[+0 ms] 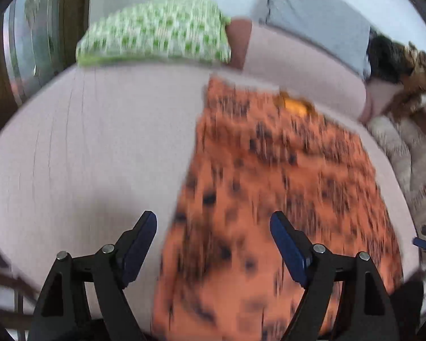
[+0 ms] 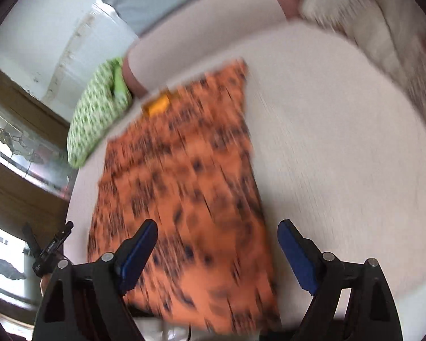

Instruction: Fold small clothes

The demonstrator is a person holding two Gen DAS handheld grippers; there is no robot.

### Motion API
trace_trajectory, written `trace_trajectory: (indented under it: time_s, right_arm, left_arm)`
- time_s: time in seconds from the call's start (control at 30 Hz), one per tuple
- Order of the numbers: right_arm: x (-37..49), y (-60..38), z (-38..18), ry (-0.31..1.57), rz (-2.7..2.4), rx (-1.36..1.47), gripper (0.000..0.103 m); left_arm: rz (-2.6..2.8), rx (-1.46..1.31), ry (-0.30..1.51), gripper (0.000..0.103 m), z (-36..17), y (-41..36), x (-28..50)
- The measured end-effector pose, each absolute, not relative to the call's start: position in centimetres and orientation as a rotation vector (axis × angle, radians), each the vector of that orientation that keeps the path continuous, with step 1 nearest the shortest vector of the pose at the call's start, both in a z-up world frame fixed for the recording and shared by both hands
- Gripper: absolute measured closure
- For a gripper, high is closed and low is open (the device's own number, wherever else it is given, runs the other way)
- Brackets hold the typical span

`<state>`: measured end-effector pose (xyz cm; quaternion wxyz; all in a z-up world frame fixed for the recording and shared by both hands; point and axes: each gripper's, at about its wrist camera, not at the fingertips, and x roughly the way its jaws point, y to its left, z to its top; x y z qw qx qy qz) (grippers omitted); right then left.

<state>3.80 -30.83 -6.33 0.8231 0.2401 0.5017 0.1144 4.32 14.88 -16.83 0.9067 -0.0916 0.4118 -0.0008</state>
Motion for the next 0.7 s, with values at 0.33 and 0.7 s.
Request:
trace_trajectory:
  time_s: [0.33, 0.7]
  right_arm:
    - [1.4, -29.4, -15.0, 1.232, 0.216, 0.585, 0.040]
    - [1.0, -29.3, -15.2, 1.226, 0.236, 0.605, 0.038]
  left_arm:
    - [0.013, -0.230, 0.967, 0.021, -20.9, 15.0, 0.7]
    - [0.048, -0.290, 1.005, 0.048, -22.2, 16.2, 0.1]
